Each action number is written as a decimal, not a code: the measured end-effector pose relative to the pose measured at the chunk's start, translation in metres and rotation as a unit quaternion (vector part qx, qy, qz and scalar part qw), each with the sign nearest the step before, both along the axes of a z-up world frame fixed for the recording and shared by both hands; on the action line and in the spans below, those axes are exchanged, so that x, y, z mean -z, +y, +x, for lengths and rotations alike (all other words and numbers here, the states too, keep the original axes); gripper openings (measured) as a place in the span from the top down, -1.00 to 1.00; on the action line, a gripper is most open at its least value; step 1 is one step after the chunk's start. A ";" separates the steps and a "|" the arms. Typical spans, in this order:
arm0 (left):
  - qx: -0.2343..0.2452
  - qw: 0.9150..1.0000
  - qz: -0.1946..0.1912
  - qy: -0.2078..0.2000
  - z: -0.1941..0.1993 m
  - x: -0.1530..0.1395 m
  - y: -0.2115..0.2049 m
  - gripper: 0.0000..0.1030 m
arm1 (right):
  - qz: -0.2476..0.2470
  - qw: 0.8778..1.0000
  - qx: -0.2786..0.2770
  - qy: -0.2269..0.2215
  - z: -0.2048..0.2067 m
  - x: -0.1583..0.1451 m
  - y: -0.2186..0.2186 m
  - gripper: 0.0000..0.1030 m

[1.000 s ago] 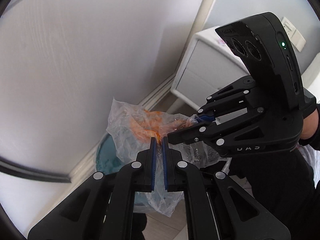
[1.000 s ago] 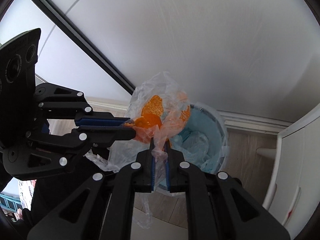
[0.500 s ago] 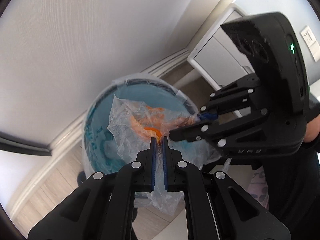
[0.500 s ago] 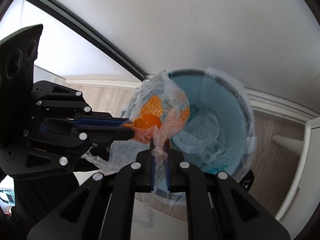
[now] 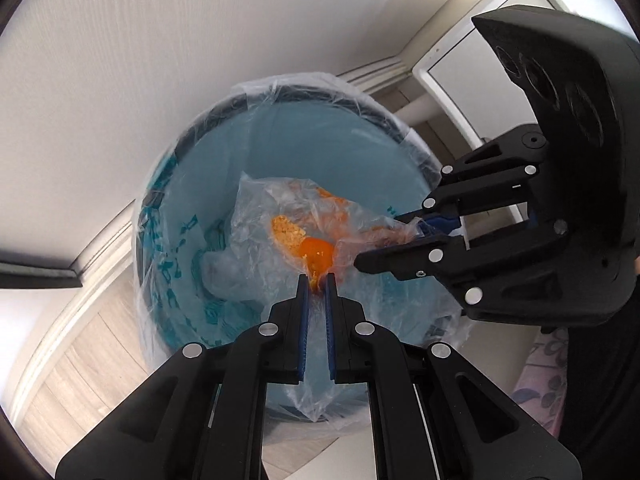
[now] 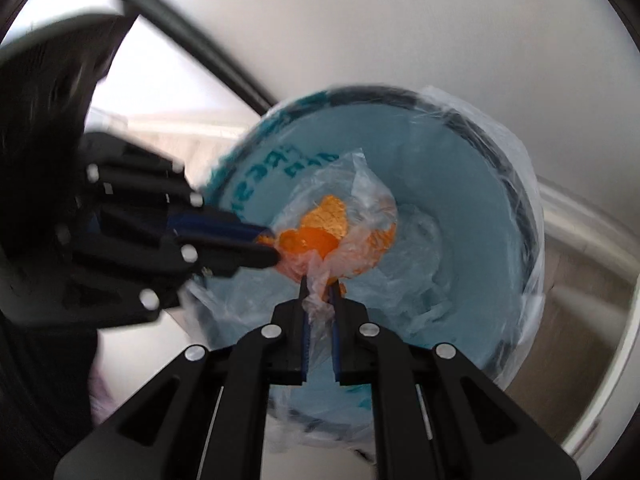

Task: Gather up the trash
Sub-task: 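Open the left tool to drop the peels into the bin, then move the left tool back toward the nightstand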

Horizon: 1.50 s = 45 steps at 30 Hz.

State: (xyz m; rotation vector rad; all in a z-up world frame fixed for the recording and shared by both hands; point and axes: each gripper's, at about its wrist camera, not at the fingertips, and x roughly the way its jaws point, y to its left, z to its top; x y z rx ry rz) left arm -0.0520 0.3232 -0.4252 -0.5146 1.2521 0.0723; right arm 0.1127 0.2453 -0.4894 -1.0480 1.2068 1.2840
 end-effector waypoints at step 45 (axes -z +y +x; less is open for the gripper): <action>0.060 0.969 0.142 -0.195 0.012 -0.230 -0.081 -0.89 | 0.231 0.955 0.039 -0.180 -0.026 -0.268 -0.127 -0.86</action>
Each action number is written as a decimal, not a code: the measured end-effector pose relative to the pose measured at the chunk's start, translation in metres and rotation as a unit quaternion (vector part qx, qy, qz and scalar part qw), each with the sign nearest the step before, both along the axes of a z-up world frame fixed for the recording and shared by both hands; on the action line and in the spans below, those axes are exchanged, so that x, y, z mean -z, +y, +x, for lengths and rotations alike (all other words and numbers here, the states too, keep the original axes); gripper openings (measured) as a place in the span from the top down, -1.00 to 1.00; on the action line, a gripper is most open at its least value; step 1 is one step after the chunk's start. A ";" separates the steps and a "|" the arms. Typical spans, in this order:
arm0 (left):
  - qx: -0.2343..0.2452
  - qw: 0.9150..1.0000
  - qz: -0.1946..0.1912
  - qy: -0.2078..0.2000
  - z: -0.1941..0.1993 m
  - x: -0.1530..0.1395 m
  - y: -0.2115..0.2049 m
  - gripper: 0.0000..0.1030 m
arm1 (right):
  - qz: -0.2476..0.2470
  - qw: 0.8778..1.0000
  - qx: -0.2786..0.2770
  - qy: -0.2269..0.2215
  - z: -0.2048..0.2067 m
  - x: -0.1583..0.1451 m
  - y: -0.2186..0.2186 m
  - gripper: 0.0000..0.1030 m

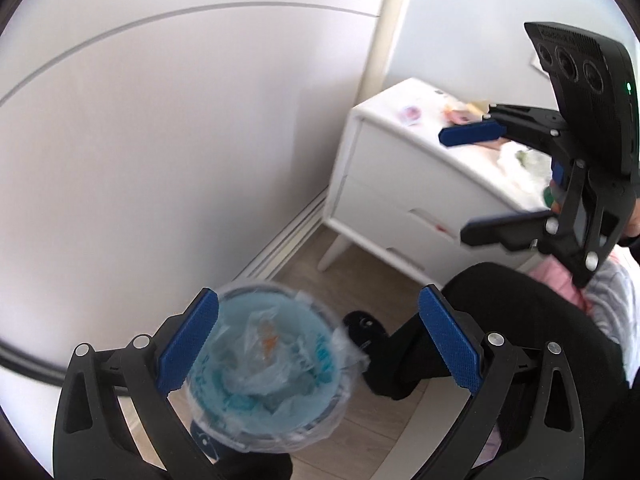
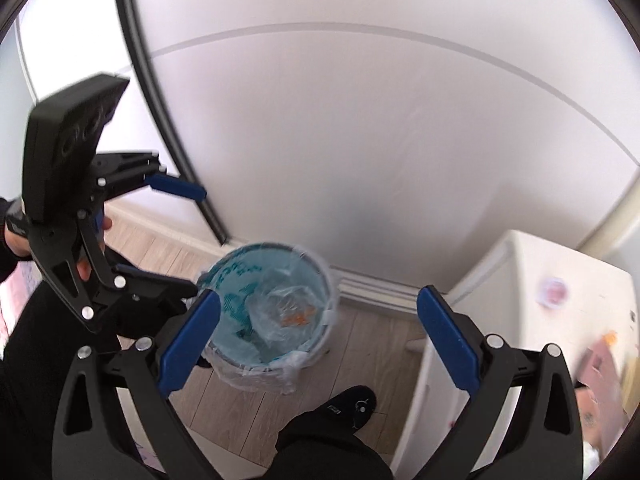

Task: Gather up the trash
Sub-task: 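Move the left tool back toward the nightstand, then reach both tools to the pink sunscreen box and close on it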

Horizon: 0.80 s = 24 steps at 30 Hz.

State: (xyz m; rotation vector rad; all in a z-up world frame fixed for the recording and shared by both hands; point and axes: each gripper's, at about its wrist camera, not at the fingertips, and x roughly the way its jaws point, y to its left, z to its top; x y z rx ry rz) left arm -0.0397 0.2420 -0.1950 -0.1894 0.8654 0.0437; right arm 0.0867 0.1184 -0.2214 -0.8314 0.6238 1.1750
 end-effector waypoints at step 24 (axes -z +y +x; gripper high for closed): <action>0.167 0.983 0.058 -0.044 0.130 -0.088 -0.111 -0.89 | 0.087 0.986 0.138 -0.036 0.096 -0.106 -0.169 -0.86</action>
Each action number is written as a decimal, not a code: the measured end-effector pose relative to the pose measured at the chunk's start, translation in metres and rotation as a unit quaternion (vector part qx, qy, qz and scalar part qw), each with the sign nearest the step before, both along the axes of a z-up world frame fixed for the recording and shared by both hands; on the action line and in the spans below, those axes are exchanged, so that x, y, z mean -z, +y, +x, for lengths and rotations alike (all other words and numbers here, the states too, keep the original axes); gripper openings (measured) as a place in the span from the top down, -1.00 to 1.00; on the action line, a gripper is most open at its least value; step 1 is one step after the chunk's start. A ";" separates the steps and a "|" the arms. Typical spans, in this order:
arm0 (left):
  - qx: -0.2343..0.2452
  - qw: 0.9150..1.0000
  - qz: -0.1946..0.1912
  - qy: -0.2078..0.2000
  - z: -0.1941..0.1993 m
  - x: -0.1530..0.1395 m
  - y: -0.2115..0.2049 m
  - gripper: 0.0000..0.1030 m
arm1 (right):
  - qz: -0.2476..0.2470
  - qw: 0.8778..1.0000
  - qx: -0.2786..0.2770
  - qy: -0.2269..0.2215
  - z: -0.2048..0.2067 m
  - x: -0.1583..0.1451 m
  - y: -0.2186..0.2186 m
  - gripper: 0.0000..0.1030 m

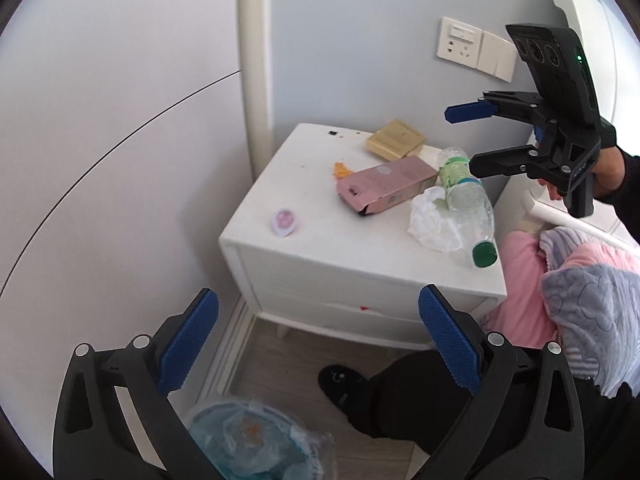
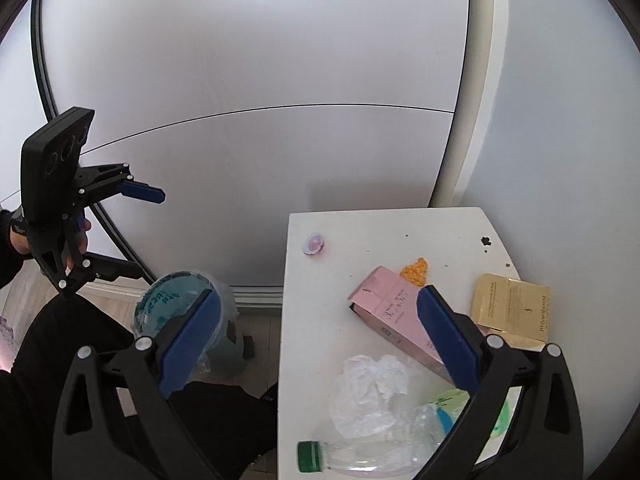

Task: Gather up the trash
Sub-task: 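Reach both tools to the pink sunscreen box and close on it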

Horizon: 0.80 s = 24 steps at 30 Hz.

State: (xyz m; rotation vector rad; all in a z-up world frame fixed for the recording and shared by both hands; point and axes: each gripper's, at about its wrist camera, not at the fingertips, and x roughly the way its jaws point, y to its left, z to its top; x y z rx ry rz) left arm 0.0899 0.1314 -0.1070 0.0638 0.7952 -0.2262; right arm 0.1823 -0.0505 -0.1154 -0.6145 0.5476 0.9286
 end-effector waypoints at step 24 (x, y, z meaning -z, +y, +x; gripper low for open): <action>0.189 0.978 0.063 0.061 0.163 0.026 -0.091 -0.89 | -0.170 0.980 -0.078 0.070 0.127 0.033 -0.020 -0.86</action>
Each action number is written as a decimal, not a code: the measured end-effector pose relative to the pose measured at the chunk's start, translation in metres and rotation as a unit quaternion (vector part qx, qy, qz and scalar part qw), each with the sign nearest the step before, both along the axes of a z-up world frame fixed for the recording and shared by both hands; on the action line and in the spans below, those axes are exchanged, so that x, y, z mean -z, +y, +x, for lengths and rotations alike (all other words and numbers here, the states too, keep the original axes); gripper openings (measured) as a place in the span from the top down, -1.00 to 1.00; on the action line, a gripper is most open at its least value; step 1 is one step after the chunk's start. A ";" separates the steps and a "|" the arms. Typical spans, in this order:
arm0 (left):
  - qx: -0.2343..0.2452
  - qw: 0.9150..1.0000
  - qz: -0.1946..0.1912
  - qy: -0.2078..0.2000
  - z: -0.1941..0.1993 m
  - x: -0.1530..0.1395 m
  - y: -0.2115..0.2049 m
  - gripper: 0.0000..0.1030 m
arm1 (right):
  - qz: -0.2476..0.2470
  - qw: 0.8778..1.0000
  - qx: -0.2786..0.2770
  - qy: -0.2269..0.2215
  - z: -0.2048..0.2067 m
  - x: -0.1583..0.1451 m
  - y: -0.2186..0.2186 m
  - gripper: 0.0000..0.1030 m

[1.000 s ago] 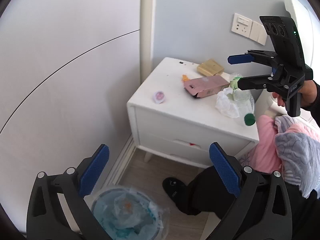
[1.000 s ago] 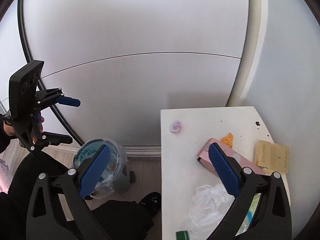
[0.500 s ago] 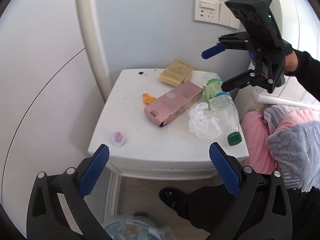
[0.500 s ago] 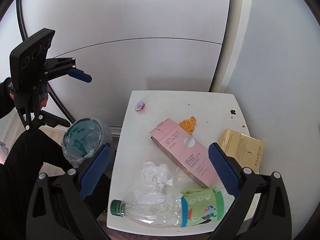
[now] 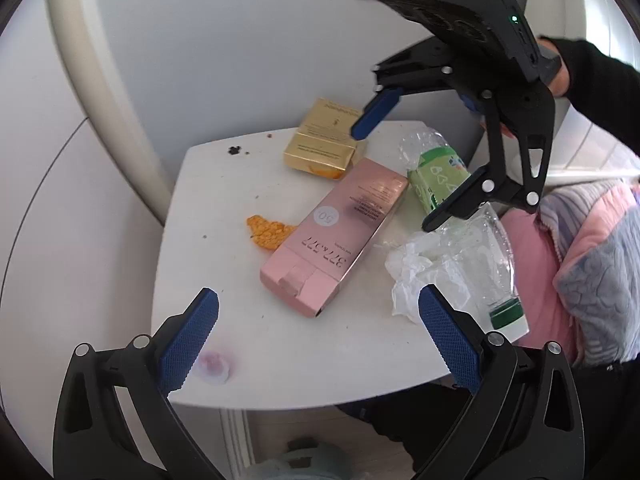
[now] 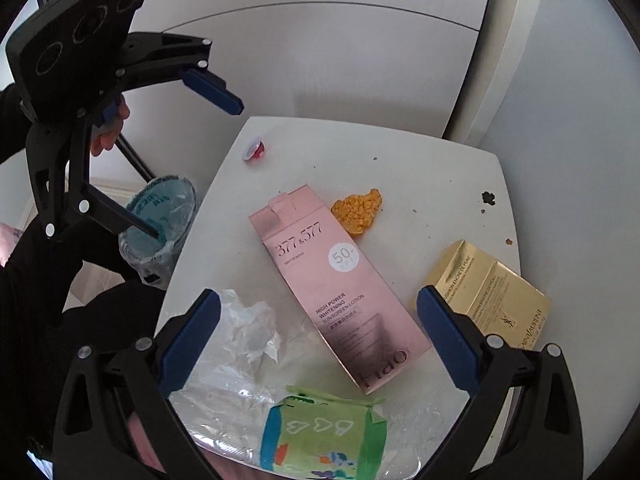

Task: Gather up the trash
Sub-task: 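Reach both tools to the pink sunscreen box and close on it, then lift the pink box off the nightstand with both tools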

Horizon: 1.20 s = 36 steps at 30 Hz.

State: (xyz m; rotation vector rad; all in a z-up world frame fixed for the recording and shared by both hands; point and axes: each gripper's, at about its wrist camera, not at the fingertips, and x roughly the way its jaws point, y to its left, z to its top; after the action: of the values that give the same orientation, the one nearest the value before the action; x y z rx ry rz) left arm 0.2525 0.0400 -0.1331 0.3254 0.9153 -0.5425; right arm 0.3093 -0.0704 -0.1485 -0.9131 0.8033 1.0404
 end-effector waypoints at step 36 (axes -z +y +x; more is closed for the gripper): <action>0.148 0.988 0.028 0.030 0.073 0.073 -0.021 -0.38 | -0.151 0.984 -0.093 0.011 0.012 0.062 0.012 -0.43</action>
State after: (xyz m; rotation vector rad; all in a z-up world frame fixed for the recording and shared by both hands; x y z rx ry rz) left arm 0.3252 0.0190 -0.2057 0.5024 0.9482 -0.8050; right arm 0.3214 -0.0579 -0.2102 -1.2559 0.9229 1.1091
